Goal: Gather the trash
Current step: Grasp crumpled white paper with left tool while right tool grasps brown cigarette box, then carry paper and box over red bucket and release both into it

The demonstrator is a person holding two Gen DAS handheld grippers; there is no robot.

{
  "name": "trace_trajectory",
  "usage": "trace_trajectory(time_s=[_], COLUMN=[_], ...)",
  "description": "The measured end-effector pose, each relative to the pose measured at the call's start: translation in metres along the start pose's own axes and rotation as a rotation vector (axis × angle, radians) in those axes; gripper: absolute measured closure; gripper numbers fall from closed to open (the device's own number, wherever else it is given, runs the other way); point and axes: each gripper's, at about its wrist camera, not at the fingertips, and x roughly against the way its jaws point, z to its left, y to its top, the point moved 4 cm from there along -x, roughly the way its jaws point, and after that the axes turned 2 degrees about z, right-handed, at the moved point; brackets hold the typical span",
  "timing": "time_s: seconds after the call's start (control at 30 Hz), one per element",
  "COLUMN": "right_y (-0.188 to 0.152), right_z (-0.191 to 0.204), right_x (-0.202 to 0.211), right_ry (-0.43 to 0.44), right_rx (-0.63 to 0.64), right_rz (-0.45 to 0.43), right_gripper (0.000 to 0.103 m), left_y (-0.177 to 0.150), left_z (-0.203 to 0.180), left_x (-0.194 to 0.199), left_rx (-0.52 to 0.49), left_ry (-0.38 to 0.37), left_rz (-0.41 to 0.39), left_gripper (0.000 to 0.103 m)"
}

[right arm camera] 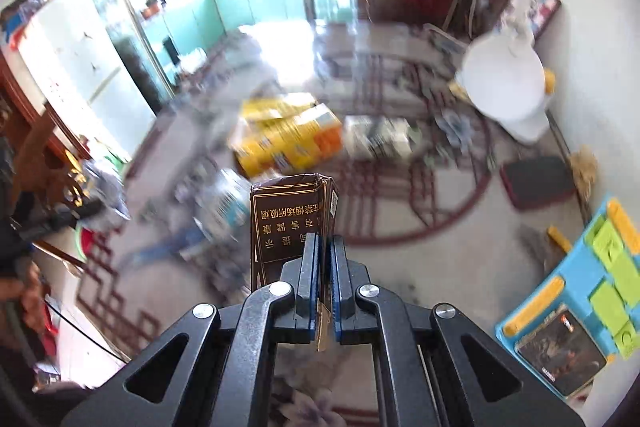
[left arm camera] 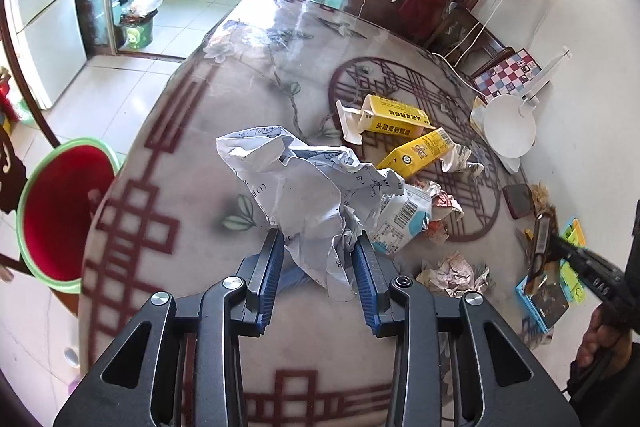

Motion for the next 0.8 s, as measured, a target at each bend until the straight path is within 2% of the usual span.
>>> trace_trajectory(time_s=[0.27, 0.8], right_y=[0.033, 0.053], right_z=[0.049, 0.173], right_x=[0.007, -0.017], right_ry=[0.072, 0.165], right_rx=[0.018, 0.104], right_rz=[-0.054, -0.054], right_gripper=[0.099, 0.099], left_y=[0.007, 0.029], left_z=[0.017, 0.107], left_x=[0.009, 0.029], left_rx=[-0.003, 0.065], left_ry=[0.018, 0.067], left_rz=[-0.031, -0.059], left_gripper=[0.069, 0.069])
